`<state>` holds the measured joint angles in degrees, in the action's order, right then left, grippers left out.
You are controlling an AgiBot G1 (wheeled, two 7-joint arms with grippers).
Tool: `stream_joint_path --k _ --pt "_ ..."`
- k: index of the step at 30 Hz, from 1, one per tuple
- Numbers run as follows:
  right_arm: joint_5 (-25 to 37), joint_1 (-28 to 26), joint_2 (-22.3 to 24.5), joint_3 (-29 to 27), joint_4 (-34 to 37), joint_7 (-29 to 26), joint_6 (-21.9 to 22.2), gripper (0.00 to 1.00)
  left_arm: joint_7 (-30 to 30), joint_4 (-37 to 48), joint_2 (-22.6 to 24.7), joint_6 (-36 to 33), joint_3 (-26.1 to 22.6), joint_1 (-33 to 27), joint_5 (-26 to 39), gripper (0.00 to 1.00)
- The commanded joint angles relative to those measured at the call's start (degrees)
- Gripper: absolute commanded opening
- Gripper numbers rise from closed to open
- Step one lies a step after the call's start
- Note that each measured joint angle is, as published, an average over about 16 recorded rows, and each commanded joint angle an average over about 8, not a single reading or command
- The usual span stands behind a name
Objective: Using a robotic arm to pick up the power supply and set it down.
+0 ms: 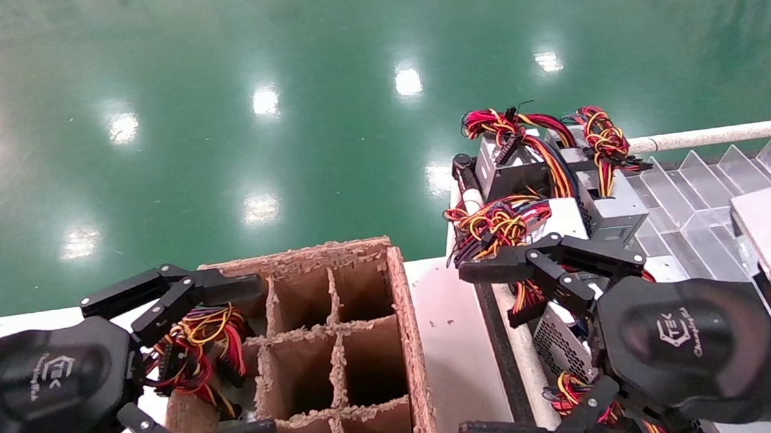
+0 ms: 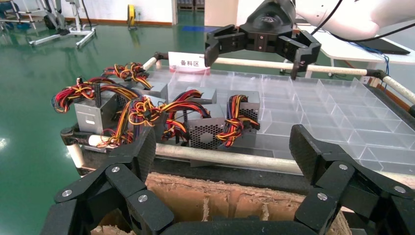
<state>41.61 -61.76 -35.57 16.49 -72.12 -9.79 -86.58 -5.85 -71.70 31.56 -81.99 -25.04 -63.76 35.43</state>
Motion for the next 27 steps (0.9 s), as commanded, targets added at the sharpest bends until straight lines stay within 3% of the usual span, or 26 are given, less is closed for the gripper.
stream_joint_path --k 1,10,26,27 --pt "-0.1 0.0 0.1 -0.1 0.1 0.1 0.1 1.00 0.0 0.0 0.0 0.0 0.0 0.0 0.0 0.00" --pt "1.9 -1.7 -6.3 5.7 6.4 3.5 -4.1 1.00 0.0 0.0 0.0 0.0 0.0 0.0 0.0 0.00" --pt "8.2 -10.3 -22.4 24.1 21.6 10.1 -4.3 1.00 0.0 0.0 0.0 0.0 0.0 0.0 0.0 0.00" --pt "8.6 -10.9 -23.5 25.2 22.6 10.4 -4.3 0.95 0.0 0.0 0.0 0.0 0.0 0.0 0.0 0.00"
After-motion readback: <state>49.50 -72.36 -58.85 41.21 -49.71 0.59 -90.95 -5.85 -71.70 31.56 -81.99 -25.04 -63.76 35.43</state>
